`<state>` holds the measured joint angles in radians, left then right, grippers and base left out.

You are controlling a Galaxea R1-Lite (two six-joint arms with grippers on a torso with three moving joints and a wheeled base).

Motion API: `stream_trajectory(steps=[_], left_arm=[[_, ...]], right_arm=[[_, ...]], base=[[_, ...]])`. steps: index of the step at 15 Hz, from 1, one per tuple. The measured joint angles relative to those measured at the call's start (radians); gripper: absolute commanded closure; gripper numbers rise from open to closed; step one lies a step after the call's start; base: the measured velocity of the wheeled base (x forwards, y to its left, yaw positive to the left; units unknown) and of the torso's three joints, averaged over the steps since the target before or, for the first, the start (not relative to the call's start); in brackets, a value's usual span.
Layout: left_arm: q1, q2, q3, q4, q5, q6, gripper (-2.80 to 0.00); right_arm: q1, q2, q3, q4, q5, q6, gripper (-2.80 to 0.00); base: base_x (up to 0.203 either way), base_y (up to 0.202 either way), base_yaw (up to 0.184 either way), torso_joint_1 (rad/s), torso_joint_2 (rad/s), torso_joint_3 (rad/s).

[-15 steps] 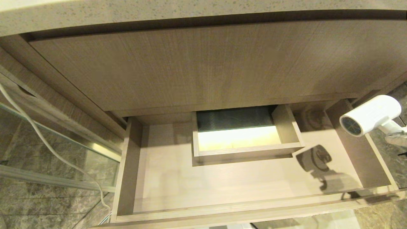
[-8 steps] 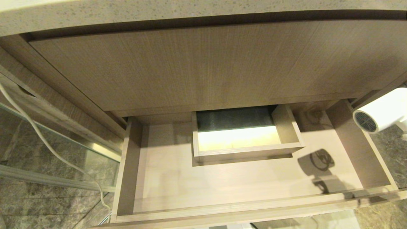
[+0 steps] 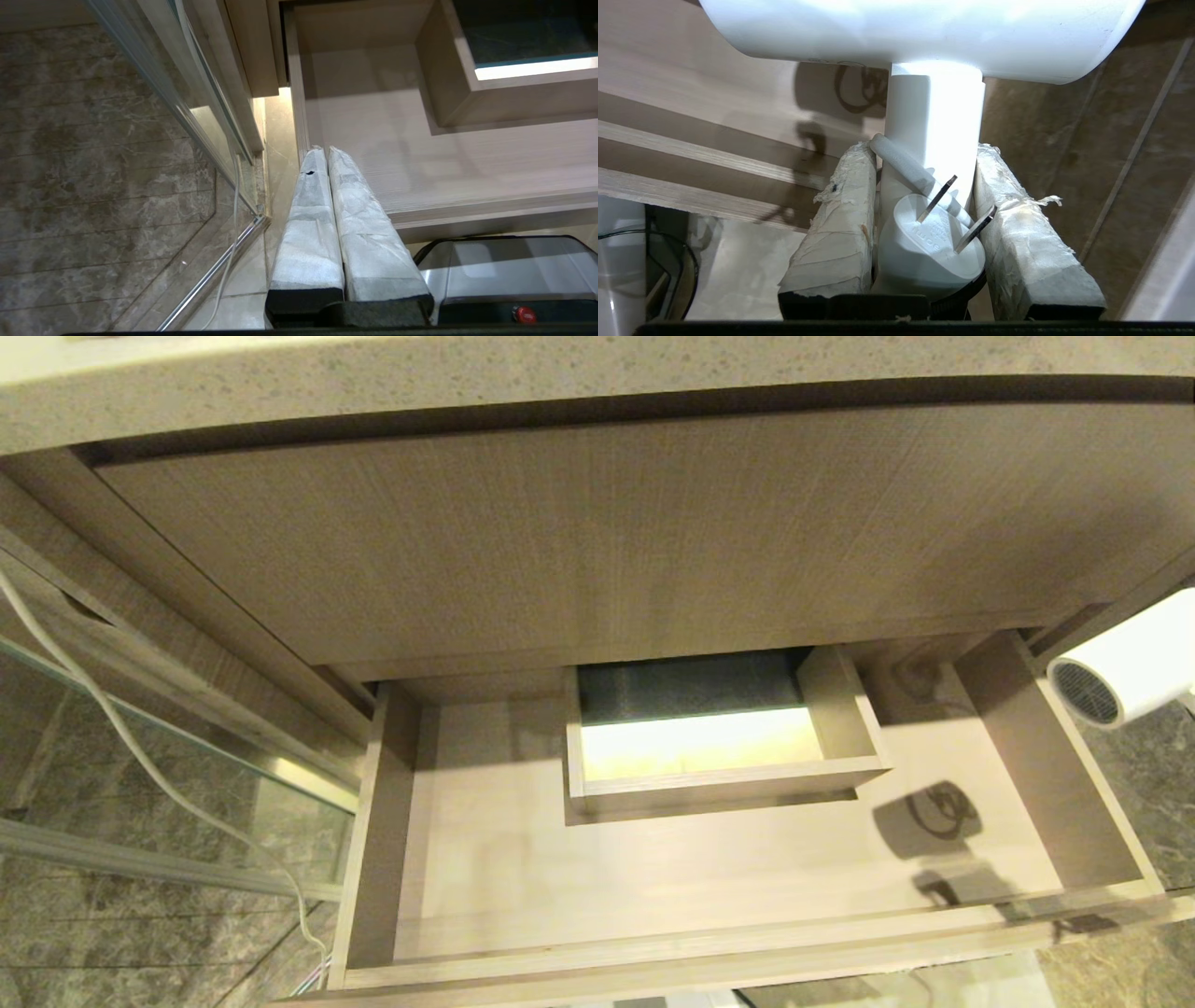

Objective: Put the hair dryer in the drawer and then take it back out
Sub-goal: Place it on the countertop

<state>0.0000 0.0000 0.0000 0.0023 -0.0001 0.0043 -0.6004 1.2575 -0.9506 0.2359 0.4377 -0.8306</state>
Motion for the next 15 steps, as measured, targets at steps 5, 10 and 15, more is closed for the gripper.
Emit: stream_trajectory(steps=[5,10,15], left_arm=[[0.0,0.0,0.0,0.0,0.0,0.0,0.0],[0.0,0.0,0.0,0.0,0.0,0.001,0.0],[0.0,0.0,0.0,0.0,0.0,0.0,0.0]], right_arm=[[-0.001,-0.02,0.019,-0.006,0.001,0.001,0.0],[-0.002,-0.031,0.023,-0.01,0.0,0.001,0.0],[-0.002,-0.03,0.026,-0.036,0.0,0.002,0.0]], base=[[0.0,0.0,0.0,0.155,-0.45,-0.192],[0.0,0.0,0.0,0.378,-0.51,-0.214],[0.0,0.0,0.0,0.332,-0.54,-0.243]])
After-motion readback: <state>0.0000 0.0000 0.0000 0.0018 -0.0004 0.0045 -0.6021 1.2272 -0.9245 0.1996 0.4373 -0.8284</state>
